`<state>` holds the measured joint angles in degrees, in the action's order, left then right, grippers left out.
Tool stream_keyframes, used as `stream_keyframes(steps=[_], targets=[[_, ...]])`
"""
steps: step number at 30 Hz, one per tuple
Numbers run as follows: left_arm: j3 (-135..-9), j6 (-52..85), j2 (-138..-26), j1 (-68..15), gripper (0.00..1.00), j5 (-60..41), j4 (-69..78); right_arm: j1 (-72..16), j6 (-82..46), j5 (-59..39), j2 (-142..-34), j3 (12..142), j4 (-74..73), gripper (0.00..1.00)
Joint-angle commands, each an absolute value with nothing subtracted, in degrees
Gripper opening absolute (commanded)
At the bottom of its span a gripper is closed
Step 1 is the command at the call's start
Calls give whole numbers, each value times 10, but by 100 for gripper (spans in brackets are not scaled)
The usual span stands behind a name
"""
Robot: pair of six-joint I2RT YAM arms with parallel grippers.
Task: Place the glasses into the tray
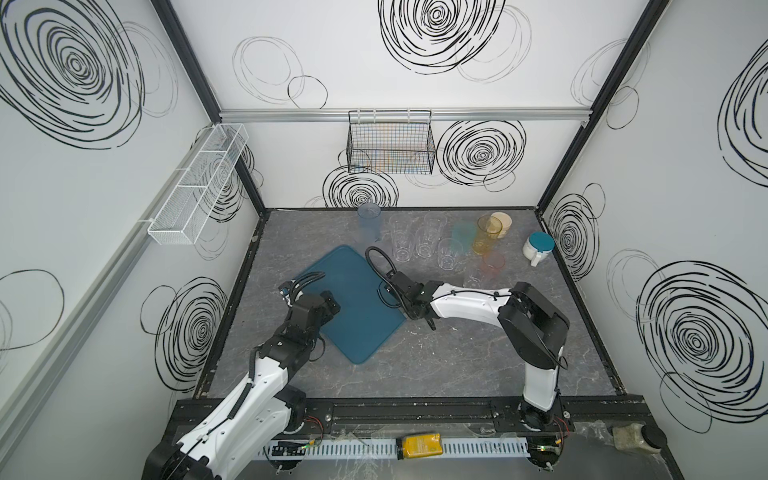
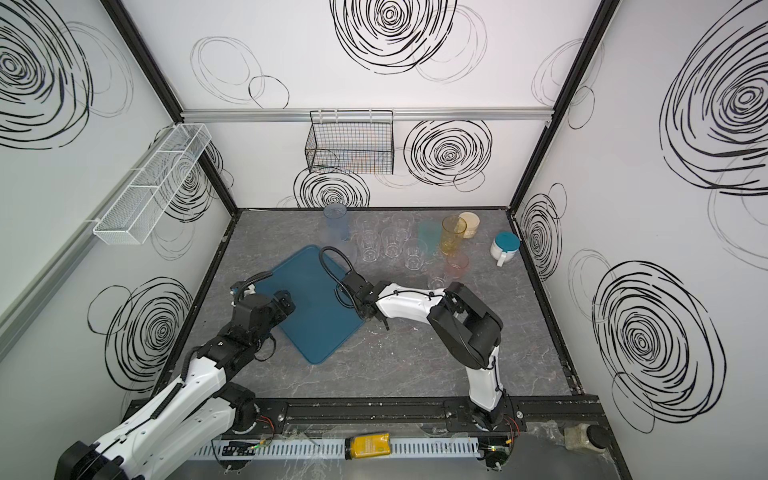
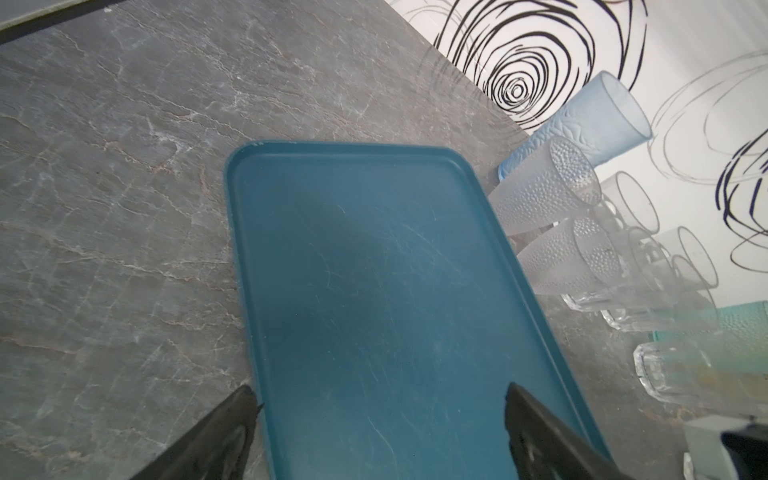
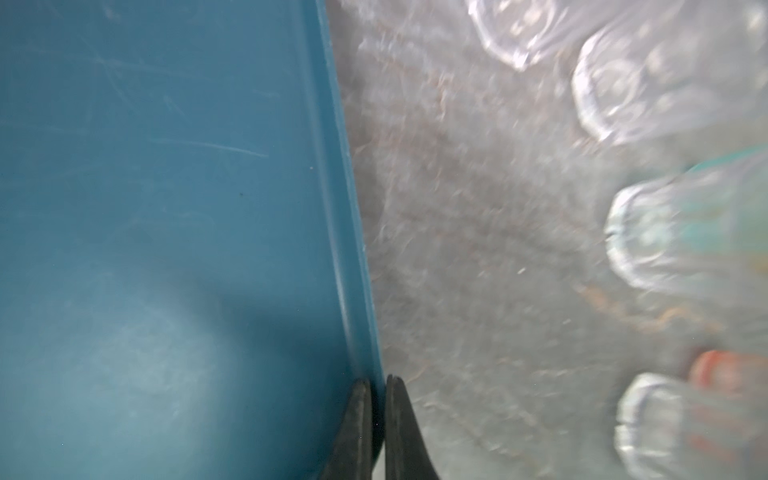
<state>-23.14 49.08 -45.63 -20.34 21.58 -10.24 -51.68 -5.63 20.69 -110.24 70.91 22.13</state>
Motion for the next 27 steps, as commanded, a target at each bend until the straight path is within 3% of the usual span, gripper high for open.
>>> stream_keyframes(steps=[1, 8, 10, 13, 15, 20, 23, 27], targets=[[-259, 492, -468, -222, 96, 253, -95, -521, 38, 289, -1124, 724, 262, 1], [-249, 493, -482, -226, 96, 249, -79, -513, 61, 308, -1146, 727, 233, 5], [-250, 486, -489, -225, 96, 253, -75, -513, 62, 320, -1150, 729, 224, 12], [-248, 478, -499, -222, 96, 257, -75, -516, 42, 333, -1137, 733, 226, 33], [-236, 477, -501, -220, 96, 248, -67, -517, 13, 333, -1112, 732, 228, 40], [-219, 477, -508, -215, 96, 231, -44, -517, -173, 299, -1052, 735, 301, 46], [-221, 471, -519, -214, 96, 229, -36, -511, -314, 205, -1003, 700, 321, 45], [-221, 473, -537, -214, 96, 224, -18, -497, -455, 84, -931, 605, 244, 46]])
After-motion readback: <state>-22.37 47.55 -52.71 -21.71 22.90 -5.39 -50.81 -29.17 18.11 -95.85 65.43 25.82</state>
